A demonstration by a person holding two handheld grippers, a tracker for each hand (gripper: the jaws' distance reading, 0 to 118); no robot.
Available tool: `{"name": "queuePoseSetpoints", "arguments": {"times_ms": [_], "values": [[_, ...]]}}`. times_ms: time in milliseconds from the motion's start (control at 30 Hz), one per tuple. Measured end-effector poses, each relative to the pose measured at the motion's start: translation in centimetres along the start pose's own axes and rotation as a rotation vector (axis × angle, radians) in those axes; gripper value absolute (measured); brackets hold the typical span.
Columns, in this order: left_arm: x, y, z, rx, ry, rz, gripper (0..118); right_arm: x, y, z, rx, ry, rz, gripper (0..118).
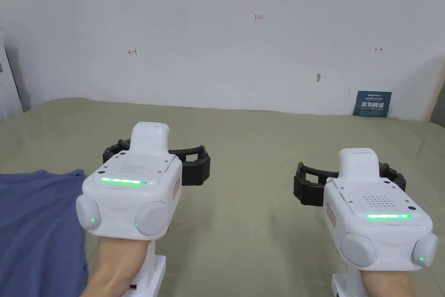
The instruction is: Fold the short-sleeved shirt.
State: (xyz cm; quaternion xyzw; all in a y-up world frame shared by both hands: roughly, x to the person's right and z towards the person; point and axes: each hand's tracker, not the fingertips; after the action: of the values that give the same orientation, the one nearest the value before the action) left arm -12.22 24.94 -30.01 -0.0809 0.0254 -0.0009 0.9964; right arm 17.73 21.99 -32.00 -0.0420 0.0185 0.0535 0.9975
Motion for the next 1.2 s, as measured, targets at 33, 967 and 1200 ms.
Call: {"name": "queuePoseSetpoints", "arguments": {"times_ms": [33, 967, 1200], "values": [[-0.05, 0.00, 0.00, 0.001, 0.003, -0.001, 118, 0.00, 0.06, 0.06, 0.002, -0.002, -0.004, 118], [-0.26, -0.45, -0.04, -0.016, 0.002, -0.002, 118, 0.15, -0.11, 0.03, -0.006, 0.003, -0.006, 118], [-0.12, -0.34, -0.02, -0.015, 0.003, -0.003, 118, 0.28, -0.31, -0.04, -0.006, -0.005, -0.011, 118]]}}
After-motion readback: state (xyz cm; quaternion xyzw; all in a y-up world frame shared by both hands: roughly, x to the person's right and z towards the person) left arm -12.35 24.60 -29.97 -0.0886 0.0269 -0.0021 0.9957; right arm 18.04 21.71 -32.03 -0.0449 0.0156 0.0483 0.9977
